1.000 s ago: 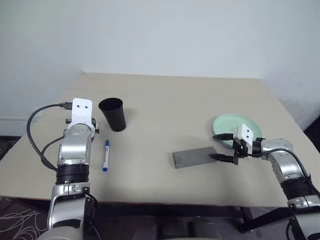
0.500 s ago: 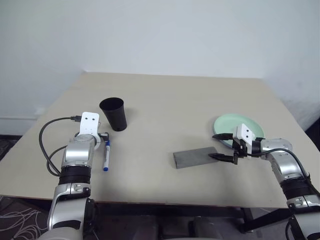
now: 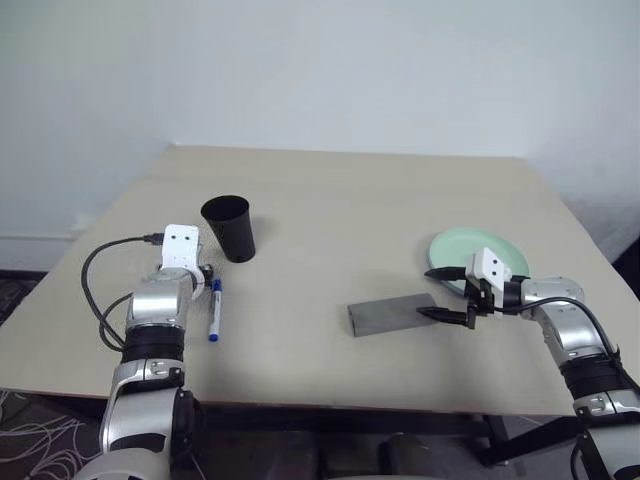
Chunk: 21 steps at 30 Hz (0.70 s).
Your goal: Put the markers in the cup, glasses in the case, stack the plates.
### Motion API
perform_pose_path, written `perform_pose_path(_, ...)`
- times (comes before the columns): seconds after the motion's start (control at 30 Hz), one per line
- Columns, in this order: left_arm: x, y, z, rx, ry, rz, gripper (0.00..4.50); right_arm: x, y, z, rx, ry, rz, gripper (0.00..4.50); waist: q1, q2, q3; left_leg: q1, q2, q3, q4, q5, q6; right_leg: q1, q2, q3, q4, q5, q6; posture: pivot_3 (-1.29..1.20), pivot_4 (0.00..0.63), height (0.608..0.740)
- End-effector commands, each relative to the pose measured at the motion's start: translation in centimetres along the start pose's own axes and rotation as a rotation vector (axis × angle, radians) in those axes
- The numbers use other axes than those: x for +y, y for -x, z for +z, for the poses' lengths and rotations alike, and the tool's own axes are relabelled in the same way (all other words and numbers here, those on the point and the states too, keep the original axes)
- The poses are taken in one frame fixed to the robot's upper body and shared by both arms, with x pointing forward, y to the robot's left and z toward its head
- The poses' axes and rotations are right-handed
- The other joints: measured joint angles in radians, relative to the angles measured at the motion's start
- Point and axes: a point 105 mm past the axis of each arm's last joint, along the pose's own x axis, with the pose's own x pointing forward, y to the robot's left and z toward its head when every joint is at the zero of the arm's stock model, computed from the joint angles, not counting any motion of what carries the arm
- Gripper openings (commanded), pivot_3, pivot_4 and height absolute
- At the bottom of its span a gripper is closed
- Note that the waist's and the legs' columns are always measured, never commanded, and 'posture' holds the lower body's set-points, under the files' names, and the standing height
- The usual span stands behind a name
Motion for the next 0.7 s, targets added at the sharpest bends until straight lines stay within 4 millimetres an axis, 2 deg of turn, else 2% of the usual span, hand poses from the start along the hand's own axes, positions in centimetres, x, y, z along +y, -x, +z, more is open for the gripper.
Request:
perform_pose_path(0.03, -0.5, 0.1, 0.3, -0.003, 0.033, -0.018, 1.08, -0.6, 0.5, 1.1, -0.024, 0.044, -0.023, 4.29, 0.0, 0.0, 0.0, 0.0, 0.0, 0.0, 0.0, 0.0, 0.0, 0.0, 0.0, 0.0, 0.0, 0.0, 0.0, 0.0, 0.0, 0.739)
perform_pose_path(0.13, -0.3, 0.2, 0.3, -0.013, 0.025, -0.009, 0.08, -0.6, 0.4, 1.1, -0.025, 0.044, -0.021, 4.29, 0.007, 0.0, 0.0, 0.0, -0.001, -0.001, 0.0, 0.0, 0.0, 0.0, -0.001, -0.003, -0.001, 0.0, 0.0, 0.0, 0.0, 0.739)
perform_pose_path(0.17, -0.3, 0.2, 0.3, -0.013, 0.027, -0.006, 0.01, -0.6, 0.4, 1.2, -0.025, 0.045, -0.02, 4.29, 0.009, 0.0, 0.0, 0.0, -0.001, -0.001, 0.0, 0.0, 0.0, 0.0, -0.002, -0.003, -0.001, 0.0, 0.0, 0.0, 0.0, 0.739)
perform_pose_path(0.5, -0.4, 0.4, 1.0, -0.042, 0.007, 0.015, 0.01, -0.7, 0.4, 1.2, -0.025, 0.044, -0.02, 4.29, 0.02, 0.0, 0.0, 0.0, -0.001, -0.001, -0.001, 0.0, 0.0, 0.0, -0.002, -0.004, -0.001, 0.0, 0.0, 0.0, 0.0, 0.739)
perform_pose_path(0.7, 0.3, 0.9, 3.0, -0.155, -0.066, 0.077, 0.01, -0.6, 0.5, 1.1, -0.024, 0.042, -0.02, 4.29, 0.023, 0.0, 0.0, -0.001, -0.001, -0.001, -0.001, 0.0, 0.0, -0.001, -0.002, -0.004, -0.001, 0.0, 0.0, 0.0, 0.0, 0.739)
